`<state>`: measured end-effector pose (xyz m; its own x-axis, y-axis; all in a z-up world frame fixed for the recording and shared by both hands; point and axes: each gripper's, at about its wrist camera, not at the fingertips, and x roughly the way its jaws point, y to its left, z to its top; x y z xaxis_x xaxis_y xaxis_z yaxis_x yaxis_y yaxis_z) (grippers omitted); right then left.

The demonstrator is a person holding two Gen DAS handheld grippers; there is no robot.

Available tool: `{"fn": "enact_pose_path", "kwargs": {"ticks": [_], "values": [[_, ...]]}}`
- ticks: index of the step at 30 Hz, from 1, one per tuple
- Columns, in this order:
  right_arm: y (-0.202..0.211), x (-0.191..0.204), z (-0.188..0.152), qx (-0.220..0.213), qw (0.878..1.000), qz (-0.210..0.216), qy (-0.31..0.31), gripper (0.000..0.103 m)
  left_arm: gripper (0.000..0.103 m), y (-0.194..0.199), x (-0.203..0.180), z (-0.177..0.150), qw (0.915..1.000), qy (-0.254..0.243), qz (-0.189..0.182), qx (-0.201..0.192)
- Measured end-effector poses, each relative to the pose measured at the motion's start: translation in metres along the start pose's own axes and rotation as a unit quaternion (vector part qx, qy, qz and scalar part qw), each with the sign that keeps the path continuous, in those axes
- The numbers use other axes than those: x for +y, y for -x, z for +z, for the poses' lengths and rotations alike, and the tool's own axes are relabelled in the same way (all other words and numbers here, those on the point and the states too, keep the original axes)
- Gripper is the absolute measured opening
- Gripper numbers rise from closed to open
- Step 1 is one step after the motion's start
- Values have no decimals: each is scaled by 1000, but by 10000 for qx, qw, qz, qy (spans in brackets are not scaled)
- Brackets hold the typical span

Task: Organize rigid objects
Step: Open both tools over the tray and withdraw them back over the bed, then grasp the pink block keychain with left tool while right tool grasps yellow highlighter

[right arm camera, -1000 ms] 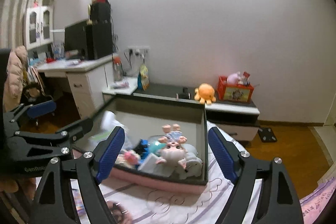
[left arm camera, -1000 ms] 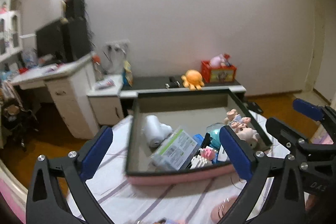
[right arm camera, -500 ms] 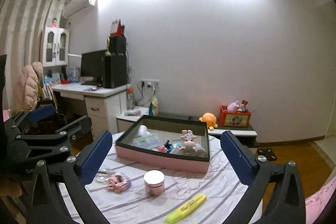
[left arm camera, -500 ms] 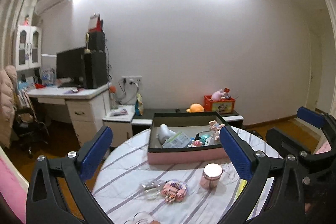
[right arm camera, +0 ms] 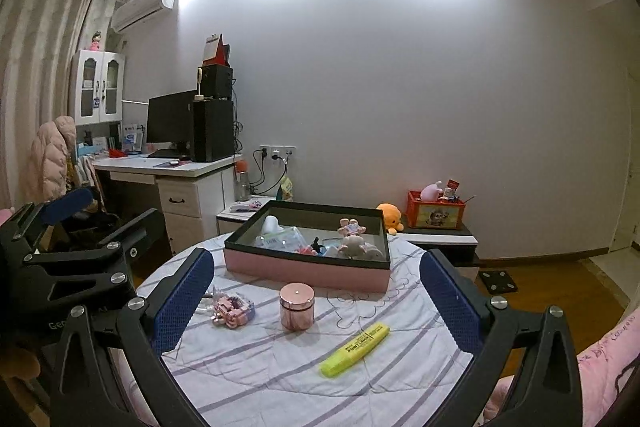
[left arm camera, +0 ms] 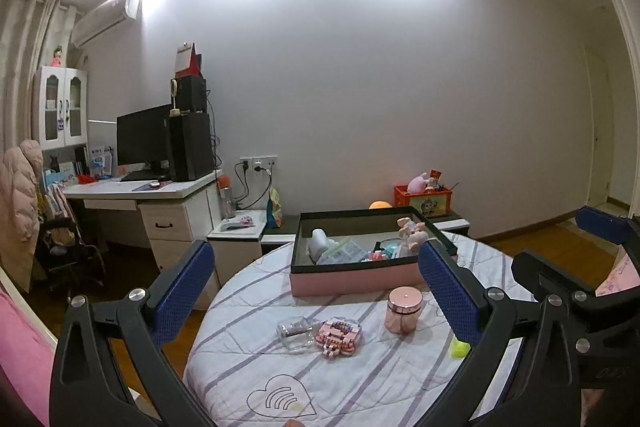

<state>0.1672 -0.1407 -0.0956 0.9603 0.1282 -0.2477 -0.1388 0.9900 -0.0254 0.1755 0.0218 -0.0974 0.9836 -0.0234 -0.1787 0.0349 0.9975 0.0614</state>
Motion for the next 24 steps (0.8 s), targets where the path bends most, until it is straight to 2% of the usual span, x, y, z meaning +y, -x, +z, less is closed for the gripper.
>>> {"fn": "enact_pose_path", "kwargs": {"ticks": [6, 10, 17, 21, 24], "values": [[-8, -2, -9, 143, 9999, -30, 4, 103, 103, -11, 0, -13, 9998, 113, 16, 177], [-19, -4, -21, 361, 9993, 49, -122, 103, 103, -26, -1, -28, 9987, 109, -46, 490], [-66, -15, -55, 1223, 9906, 168, -594, 103, 103, -62, 4, -65, 9920, 55, -202, 1247], [-100, -26, -78, 1860, 9800, -206, -680, 103, 103, -80, 12, -78, 9881, 65, -130, 1531], [-119, -34, -87, 2186, 9722, -289, -783, 103, 103, -92, 18, -84, 9857, 141, -105, 1674]]}}
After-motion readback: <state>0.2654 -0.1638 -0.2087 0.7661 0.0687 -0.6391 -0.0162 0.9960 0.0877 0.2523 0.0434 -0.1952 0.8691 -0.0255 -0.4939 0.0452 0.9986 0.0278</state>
